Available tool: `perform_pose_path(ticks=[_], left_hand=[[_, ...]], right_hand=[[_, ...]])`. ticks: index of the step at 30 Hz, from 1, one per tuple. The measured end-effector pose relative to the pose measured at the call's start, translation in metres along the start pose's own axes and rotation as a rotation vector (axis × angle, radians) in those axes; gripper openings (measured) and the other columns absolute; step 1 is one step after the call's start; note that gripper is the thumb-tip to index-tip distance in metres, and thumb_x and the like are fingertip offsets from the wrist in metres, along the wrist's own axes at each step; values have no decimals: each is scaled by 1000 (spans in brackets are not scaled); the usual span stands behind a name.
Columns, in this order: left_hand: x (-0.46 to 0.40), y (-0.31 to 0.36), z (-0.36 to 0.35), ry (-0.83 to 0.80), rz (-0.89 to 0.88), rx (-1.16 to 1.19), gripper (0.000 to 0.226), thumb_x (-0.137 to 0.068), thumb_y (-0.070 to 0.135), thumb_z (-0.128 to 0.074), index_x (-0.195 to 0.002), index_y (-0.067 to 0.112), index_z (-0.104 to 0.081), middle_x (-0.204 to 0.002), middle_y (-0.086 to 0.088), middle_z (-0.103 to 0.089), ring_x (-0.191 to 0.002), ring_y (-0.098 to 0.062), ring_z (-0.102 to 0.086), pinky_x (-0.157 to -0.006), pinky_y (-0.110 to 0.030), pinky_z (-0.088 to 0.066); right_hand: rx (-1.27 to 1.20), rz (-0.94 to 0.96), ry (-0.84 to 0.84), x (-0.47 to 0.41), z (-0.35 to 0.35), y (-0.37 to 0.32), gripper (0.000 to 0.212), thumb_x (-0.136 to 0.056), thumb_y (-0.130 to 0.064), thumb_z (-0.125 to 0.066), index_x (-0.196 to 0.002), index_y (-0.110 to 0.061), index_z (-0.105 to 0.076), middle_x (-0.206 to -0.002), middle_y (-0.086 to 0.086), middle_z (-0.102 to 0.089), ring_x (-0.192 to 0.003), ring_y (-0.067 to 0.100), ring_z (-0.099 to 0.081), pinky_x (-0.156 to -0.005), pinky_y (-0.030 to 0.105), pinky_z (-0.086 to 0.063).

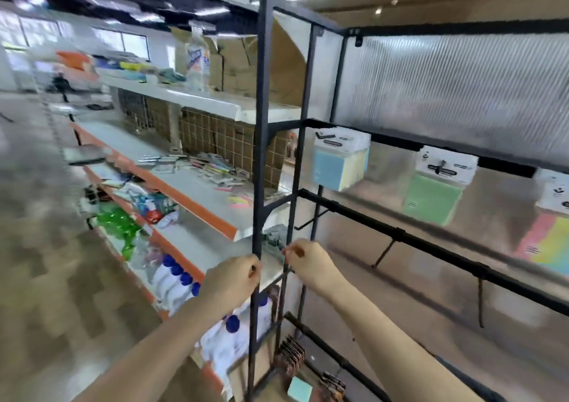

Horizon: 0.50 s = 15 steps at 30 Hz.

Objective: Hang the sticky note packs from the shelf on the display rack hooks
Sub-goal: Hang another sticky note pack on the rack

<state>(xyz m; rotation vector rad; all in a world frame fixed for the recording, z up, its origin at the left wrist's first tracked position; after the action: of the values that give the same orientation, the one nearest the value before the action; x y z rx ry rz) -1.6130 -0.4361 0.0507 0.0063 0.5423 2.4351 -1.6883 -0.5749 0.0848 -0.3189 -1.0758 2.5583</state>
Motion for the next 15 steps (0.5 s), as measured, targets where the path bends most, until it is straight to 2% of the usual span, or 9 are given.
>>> perform_pose_path(ticks=[4,5,8,11,15], left_hand=[[-5,-68,21,17,129,27,23,-95,20,-42,-112,21,-58,-109,1,-66,-100,-19,-60,-77,-30,-48],[-7,-82,25,18,154,36,23,-96,19,-42,-114,18,-57,-111,-1,-65,-102,-20,-60,-79,-31,-48],[-15,-119,32,21,209,43,23,-96,18,-41,-113,14,-55,-112,-4,-64,-99,-22,-59,-83,-34,-48],[-25,-149,37,53,257,14,28,-97,20,-38,-121,20,-51,-107,-1,-66,-98,-19,-61,-76,-27,-44],[-46,-190,44,82,298,9,28,-96,19,-39,-121,18,-52,-114,-2,-63,-101,-21,-59,-73,-28,-44]], right_hand=[[-12,44,-85,-39,-56,-37,20,-93,-13,-47,-90,-10,-66,-84,5,-66,-75,19,-57,-71,28,-44],[-26,53,-96,-47,-68,-45,20,-93,-13,-47,-93,-9,-66,-89,7,-68,-78,20,-59,-73,28,-47],[-61,85,-141,-71,-101,-68,23,-92,-10,-46,-95,3,-64,-97,17,-69,-91,32,-64,-83,41,-51],[-39,128,-182,-99,-129,-84,24,-92,-10,-46,-95,2,-66,-97,14,-70,-92,30,-64,-80,37,-50],[-6,153,-203,-145,-164,-101,25,-92,-9,-45,-98,4,-65,-103,18,-69,-97,31,-62,-80,36,-47]])
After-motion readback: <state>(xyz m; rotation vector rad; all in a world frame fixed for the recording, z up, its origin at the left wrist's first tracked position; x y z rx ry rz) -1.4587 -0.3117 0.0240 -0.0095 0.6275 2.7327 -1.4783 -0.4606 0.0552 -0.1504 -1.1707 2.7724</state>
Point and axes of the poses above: each hand's wrist, its own x-axis away from the middle knuckle, its own z-axis out of the back of the hand, y = z × x, the point moved 4 cm from there along -x, towards the middle knuckle
